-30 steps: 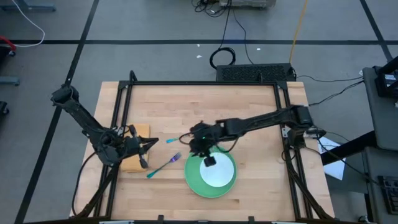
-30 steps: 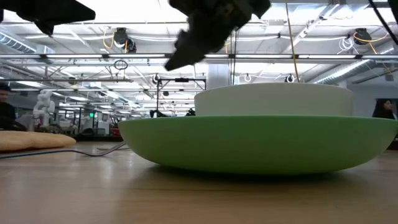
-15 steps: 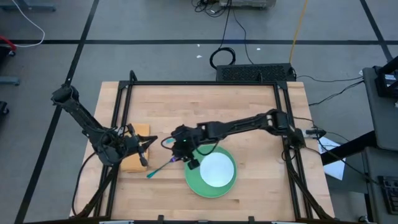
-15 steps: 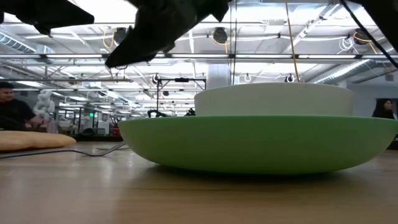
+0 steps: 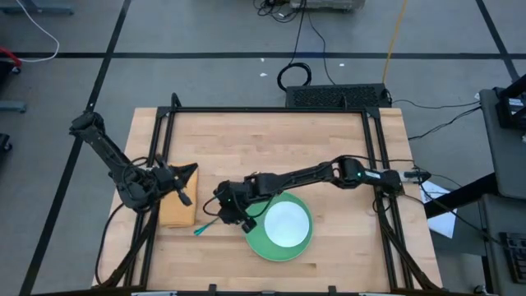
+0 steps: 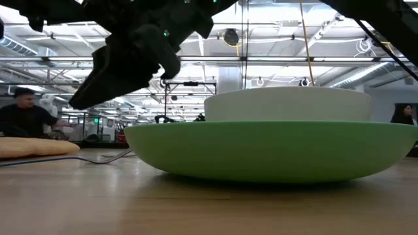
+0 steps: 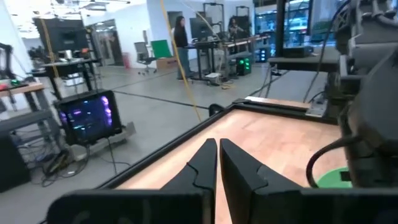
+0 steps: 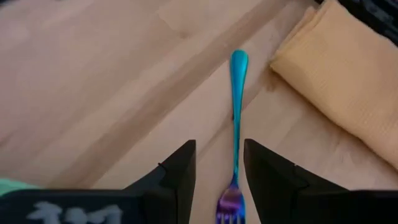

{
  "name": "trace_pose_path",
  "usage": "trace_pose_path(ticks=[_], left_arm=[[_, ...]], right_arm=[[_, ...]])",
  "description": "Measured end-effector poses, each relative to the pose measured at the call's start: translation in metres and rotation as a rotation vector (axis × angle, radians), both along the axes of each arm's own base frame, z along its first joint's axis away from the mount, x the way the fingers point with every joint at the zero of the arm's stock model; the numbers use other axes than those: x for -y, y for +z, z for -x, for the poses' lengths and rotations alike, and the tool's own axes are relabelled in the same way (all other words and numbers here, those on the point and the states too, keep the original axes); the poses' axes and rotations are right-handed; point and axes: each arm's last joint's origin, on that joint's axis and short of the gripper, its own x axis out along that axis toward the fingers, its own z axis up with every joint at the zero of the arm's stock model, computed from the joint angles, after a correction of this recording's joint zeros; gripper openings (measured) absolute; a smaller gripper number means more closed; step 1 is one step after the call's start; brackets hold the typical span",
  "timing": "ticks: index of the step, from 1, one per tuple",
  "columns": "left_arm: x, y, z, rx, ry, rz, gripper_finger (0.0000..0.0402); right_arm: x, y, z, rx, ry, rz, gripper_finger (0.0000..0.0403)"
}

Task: Set table place
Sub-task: Adjust the violet fork and white bowl

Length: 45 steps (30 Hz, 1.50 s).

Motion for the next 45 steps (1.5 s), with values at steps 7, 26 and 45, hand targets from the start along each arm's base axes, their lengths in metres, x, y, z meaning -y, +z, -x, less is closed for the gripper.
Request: trace_pose_path(ticks=[7,26,45], left_arm=[[0.000,0.000,0.000,-0.004,-0.014,-0.002,0.0026],[0.010,-0.028,-0.007,-0.240,-0.384,0.287,0.0013],[0.053,-0.020,-0.045,-0.801,-0.214,0.782,0.0002]], right_arm=[[-0.007,0.001,0.001,0.012,0.016,0.058,0.0122],[0.006,0.133,0.069,0.012,-0.081,0.004,0.0008],[0.029,0.113,0.234,0.354,-0.212,-0.253,0.0000]])
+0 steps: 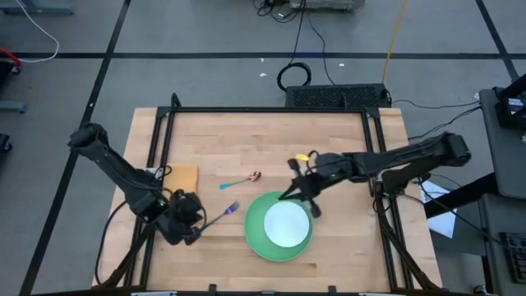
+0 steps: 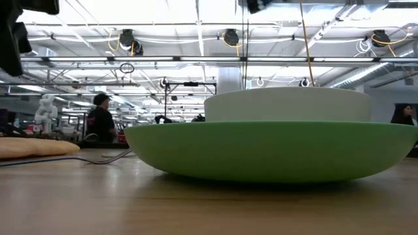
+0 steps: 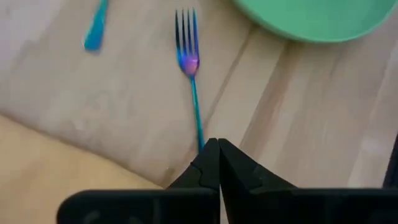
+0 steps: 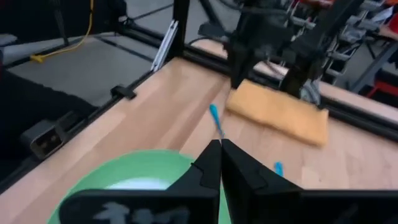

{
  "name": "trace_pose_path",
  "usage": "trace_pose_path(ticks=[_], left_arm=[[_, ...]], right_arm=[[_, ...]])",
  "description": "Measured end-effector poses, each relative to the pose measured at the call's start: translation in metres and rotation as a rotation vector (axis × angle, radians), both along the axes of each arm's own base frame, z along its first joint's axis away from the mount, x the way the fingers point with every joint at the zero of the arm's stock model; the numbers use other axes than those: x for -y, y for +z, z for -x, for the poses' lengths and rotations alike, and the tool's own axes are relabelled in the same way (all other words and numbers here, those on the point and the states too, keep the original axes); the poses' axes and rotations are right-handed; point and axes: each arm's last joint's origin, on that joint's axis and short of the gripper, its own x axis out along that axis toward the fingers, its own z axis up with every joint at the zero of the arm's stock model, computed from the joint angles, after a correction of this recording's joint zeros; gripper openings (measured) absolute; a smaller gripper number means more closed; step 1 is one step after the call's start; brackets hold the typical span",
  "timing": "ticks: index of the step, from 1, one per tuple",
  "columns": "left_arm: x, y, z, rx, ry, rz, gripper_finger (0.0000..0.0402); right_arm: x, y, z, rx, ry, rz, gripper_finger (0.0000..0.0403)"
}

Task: Set table place
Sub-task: Adjust the violet fork and white bowl

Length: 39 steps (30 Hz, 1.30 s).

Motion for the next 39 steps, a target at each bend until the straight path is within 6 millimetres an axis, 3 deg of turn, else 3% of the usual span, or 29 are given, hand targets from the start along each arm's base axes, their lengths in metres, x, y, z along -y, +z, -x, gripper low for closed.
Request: trace_pose_path(ticks=[6,12,18,27,33,39], left_arm=[[0.007,-0.014,-0.021,-0.118,0.061,0.049,0.0001],[0.001,-0.023,-0.040,-0.192,0.041,0.019,0.0010],[-0.013,-0.014,-0.059,-0.181,0.019,0.011,0.0065],[-0.043,-0.010,-0.076,-0.237,0.103,0.168,0.0164],[-0.043,-0.012,-0.077,-0.249,0.114,0.183,0.0154],[-0.039,-0.031,-0.084,-0.334,0.100,0.176,0.0127]], right_arm=[[0.002,-0.025,0.033,0.074,0.001,-0.042,0.0000],[0.003,-0.045,0.053,0.131,-0.003,-0.097,0.0000],[0.004,-0.069,0.068,0.159,-0.001,-0.129,0.0000],[0.005,-0.072,0.070,0.190,0.002,-0.120,0.0000],[0.005,-0.074,0.070,0.170,0.002,-0.114,0.0000],[0.005,-0.074,0.070,0.167,0.004,-0.106,0.0000]])
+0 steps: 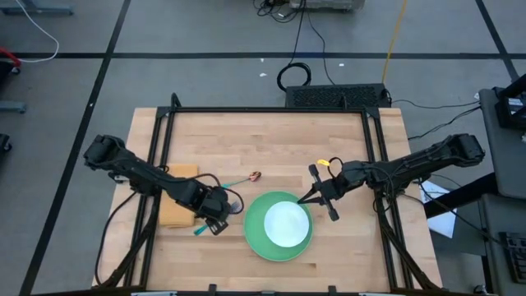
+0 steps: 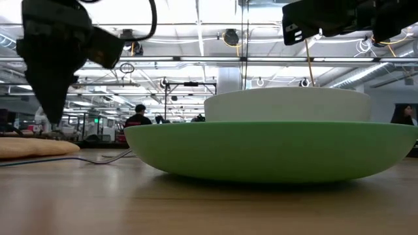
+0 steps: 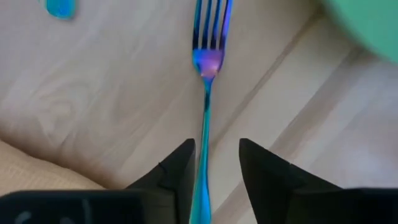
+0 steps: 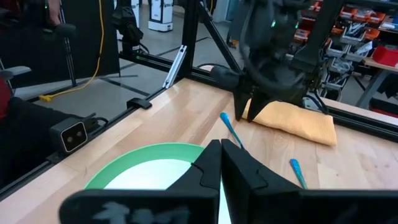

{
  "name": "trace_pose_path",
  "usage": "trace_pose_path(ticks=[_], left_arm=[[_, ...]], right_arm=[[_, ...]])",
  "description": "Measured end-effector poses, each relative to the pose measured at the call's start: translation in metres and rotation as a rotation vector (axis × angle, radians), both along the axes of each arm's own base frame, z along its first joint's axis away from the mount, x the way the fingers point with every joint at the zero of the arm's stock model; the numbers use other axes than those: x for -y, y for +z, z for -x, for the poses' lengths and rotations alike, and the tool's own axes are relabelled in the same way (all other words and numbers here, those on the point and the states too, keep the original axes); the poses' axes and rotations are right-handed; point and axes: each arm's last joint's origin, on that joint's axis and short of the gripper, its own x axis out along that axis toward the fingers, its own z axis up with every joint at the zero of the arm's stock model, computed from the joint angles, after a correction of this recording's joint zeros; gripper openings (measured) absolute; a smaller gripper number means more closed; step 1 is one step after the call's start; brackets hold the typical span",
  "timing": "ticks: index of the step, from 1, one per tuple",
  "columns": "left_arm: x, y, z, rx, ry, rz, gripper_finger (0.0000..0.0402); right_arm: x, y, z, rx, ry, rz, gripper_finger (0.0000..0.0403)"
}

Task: Set table place
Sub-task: Adjust the violet fork and white bowl

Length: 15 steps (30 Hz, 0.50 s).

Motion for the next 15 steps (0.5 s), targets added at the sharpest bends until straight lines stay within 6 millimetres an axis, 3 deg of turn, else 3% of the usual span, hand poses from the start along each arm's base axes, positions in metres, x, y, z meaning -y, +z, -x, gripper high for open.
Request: trace_pose_path(ticks=[8,15], left_arm=[[0.004,-0.023,-0.006,-0.098,-0.044,0.010,0.0148],[0.009,-0.024,-0.015,-0.091,-0.074,0.001,0.0175]], right_arm=[[0.000,0.000,0.000,-0.002,0.000,0.001,0.0000],[0.000,0.000,0.000,0.000,0.001,0.004,0.0000]])
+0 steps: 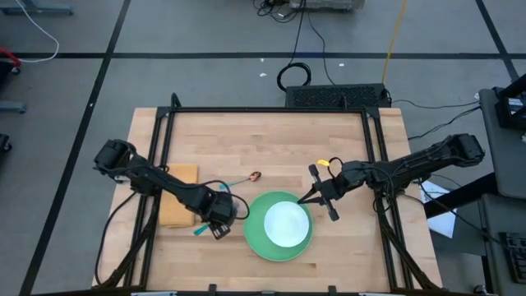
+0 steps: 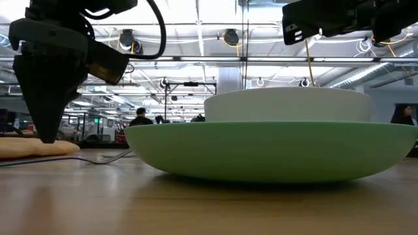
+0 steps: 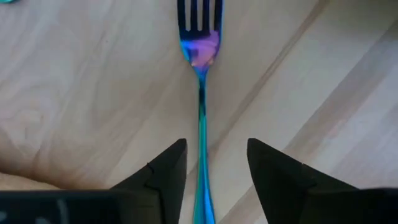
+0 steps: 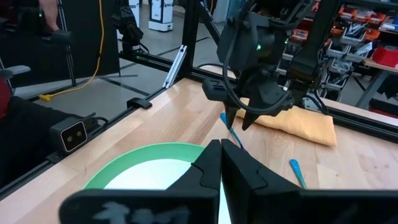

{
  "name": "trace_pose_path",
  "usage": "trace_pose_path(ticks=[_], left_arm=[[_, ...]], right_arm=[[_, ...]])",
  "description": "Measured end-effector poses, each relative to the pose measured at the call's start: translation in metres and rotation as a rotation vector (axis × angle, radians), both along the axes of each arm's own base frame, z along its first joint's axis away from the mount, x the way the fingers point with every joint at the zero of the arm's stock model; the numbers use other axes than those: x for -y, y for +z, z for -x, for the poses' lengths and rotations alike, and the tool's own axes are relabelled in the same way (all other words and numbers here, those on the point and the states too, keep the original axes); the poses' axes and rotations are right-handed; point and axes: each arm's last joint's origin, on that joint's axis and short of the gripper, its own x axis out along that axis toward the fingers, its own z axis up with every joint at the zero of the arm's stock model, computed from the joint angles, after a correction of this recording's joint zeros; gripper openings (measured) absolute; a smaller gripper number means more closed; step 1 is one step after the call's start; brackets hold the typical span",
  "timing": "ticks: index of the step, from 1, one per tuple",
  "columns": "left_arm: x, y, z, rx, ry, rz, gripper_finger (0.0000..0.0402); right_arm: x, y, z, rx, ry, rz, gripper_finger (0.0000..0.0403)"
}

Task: Set table place
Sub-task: Adjust the violet fork and white bowl

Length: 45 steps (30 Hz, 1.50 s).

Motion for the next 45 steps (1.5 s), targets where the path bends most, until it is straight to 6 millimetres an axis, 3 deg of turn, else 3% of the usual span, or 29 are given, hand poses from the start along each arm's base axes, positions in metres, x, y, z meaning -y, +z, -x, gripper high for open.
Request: trace_pose_path(ticks=[29,33,41,45], left_arm=[[0.004,-0.029,-0.009,-0.109,-0.050,-0.040,0.0173],[0.004,-0.029,-0.009,-0.114,-0.017,-0.032,0.0136],[0.006,-0.030,-0.010,-0.123,0.022,0.026,0.0019],[0.007,-0.030,-0.011,-0.119,0.079,0.038,0.0015]], right_arm=[[0.000,0.000,0.000,-0.001,0.000,-0.002,0.0000],[0.000,0.000,0.000,-0.001,0.000,-0.001,0.0000],[0.000,0.000,0.000,-0.001,0.000,-0.001,0.0000],[0.000,0.000,0.000,-0.001,0.001,-0.001,0.0000]])
